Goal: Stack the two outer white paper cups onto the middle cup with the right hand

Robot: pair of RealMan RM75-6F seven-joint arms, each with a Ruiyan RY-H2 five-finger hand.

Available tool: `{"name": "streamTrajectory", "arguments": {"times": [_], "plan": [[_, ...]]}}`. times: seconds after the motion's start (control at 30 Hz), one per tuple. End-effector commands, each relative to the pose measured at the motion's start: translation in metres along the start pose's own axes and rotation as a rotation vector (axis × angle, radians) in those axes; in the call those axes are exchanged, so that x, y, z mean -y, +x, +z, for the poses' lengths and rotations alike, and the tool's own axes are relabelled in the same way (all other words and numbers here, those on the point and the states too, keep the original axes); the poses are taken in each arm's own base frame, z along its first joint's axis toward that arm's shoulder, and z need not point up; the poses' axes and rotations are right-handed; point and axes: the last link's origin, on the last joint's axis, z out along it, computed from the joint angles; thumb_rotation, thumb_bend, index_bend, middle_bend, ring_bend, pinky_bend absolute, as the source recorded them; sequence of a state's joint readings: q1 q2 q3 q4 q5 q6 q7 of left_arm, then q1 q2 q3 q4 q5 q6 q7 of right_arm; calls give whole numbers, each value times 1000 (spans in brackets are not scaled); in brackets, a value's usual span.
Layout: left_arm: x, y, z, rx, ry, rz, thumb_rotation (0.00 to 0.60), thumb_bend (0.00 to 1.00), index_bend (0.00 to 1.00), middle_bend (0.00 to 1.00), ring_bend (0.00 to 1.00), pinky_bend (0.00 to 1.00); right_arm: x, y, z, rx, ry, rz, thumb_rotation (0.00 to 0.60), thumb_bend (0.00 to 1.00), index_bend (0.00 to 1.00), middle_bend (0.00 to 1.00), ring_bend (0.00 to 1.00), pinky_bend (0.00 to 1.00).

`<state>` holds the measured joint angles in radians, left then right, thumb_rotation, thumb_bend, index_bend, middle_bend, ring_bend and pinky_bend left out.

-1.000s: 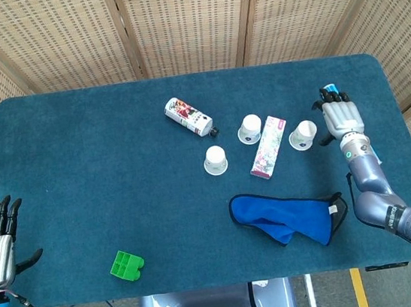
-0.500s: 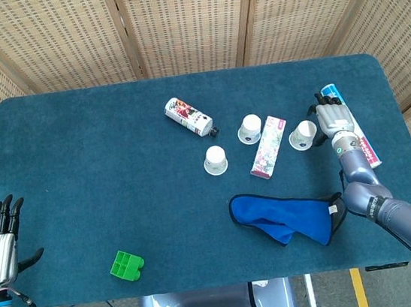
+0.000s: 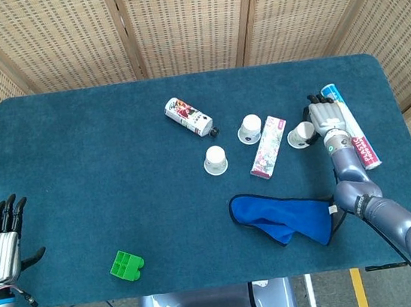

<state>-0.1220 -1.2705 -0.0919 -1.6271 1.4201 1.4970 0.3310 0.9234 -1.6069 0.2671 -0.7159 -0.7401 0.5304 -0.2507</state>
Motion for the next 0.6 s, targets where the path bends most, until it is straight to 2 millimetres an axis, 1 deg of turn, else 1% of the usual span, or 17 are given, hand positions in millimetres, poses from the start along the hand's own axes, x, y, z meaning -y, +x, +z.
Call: {"name": "streamTrajectory", "arguments": {"times": [0.03, 0.17, 0.23, 0.4, 0.6], "plan": [[0, 0, 0, 0, -1, 0, 600, 79, 0, 0, 0, 0, 4, 8, -2, -26, 19, 6, 600, 210, 535, 168, 11, 167], [-1, 1, -2, -4, -11, -1, 600, 79, 0, 0, 0, 0, 14, 27, -12, -91, 67, 5, 600, 210, 534, 169, 14, 167], [-1, 2, -3, -4, -14, -5, 600, 79, 0, 0, 0, 0, 24, 42, -22, -139, 105, 4, 600, 210, 534, 169, 14, 167], [-3, 2, -5, -8, -28, 0, 600, 79, 0, 0, 0, 0, 45, 67, -46, -194, 173, 29, 600, 210, 539, 169, 14, 169], [-5, 2, -7, -5, -43, -2, 600, 79, 0, 0, 0, 0, 66, 77, -58, -207, 200, 23, 600, 210, 547, 168, 16, 173]]}}
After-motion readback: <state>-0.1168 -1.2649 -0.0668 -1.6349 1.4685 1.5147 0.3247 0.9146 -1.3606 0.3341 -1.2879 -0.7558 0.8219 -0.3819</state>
